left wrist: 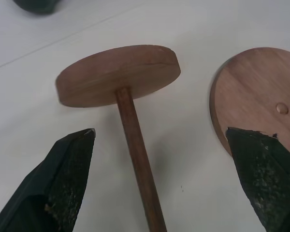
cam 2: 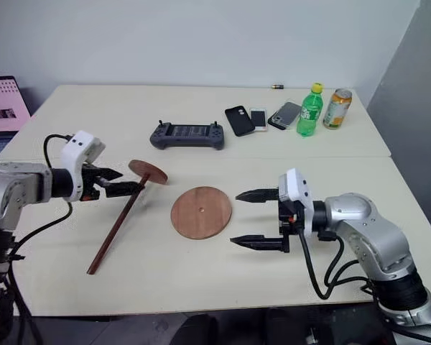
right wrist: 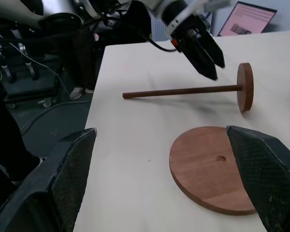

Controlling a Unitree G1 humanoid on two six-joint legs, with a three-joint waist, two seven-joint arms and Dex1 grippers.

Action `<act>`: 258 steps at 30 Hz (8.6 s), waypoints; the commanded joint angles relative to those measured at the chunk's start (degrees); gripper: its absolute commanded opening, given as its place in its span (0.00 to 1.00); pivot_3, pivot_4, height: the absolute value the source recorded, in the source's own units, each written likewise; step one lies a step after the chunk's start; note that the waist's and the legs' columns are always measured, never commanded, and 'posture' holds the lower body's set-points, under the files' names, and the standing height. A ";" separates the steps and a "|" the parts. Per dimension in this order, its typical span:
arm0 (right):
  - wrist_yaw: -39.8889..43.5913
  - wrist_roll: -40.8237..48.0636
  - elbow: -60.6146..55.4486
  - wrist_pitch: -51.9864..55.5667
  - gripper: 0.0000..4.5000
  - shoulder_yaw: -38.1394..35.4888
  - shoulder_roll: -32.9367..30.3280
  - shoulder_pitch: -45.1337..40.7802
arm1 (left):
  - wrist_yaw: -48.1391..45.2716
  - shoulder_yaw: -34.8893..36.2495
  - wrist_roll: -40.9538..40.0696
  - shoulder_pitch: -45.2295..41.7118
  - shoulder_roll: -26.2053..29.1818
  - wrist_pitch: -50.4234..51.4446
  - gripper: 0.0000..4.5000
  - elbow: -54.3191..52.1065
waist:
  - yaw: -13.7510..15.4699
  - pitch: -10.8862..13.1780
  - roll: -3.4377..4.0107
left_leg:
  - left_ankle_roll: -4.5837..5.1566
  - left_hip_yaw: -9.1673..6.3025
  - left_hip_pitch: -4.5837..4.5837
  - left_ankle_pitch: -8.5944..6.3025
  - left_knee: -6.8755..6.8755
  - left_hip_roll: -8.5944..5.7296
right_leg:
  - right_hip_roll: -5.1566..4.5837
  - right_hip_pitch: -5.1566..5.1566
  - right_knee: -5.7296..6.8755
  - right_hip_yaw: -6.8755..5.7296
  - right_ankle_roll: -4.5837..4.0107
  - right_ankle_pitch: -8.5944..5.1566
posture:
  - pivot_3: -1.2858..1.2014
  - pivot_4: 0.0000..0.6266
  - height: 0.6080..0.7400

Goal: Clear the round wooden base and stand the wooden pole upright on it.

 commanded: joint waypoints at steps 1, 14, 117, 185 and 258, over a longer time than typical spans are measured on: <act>0.27 0.38 -2.10 -2.00 1.00 -0.13 0.43 -0.20 | -0.46 -3.22 3.05 -2.93 -0.94 -0.08 1.00 3.61 | -0.06 0.00 0.00 | 0.00 0.00 0.00 0.00 0.00 0.00 | 0.00 0.00 0.00 0.01 0.00 0.00 | 0.52 0.24 1.00; -1.51 -5.26 -0.55 -4.64 1.00 2.34 0.06 -2.46 | -1.93 -7.31 9.30 -8.73 -6.19 -4.42 1.00 14.92 | 0.12 0.00 0.00 | 0.00 -0.07 -0.25 0.00 0.61 0.00 | 0.00 0.01 0.05 -0.03 0.00 0.00 | 0.52 0.24 1.00; -23.27 -14.90 -17.32 9.80 1.00 5.60 -2.67 6.53 | 17.95 9.42 -4.60 14.36 -40.19 -48.31 0.06 -22.85 | 0.49 -0.02 0.02 | -0.01 -0.06 -0.45 -0.01 0.76 -0.03 | -0.06 0.04 -0.05 -0.05 0.17 0.12 | 0.52 0.24 1.00; -25.05 -15.00 -17.50 12.20 1.00 6.76 -1.13 5.89 | 25.26 6.79 2.67 26.46 -34.63 -47.76 0.06 -18.52 | -0.51 -0.70 0.53 | 0.09 -0.03 1.08 -0.14 0.38 0.04 | 0.16 1.23 -0.16 0.28 0.45 -0.10 | 0.52 0.24 1.00; -22.40 -19.08 -9.53 4.60 1.00 6.54 -0.98 3.79 | 2.49 8.85 -4.10 25.75 -17.71 -42.40 0.67 -24.22 | 0.25 0.03 0.24 | -0.02 -0.20 0.63 -0.14 -0.33 -0.03 | 0.04 0.97 -1.08 0.08 0.53 -0.05 | 0.52 0.24 1.00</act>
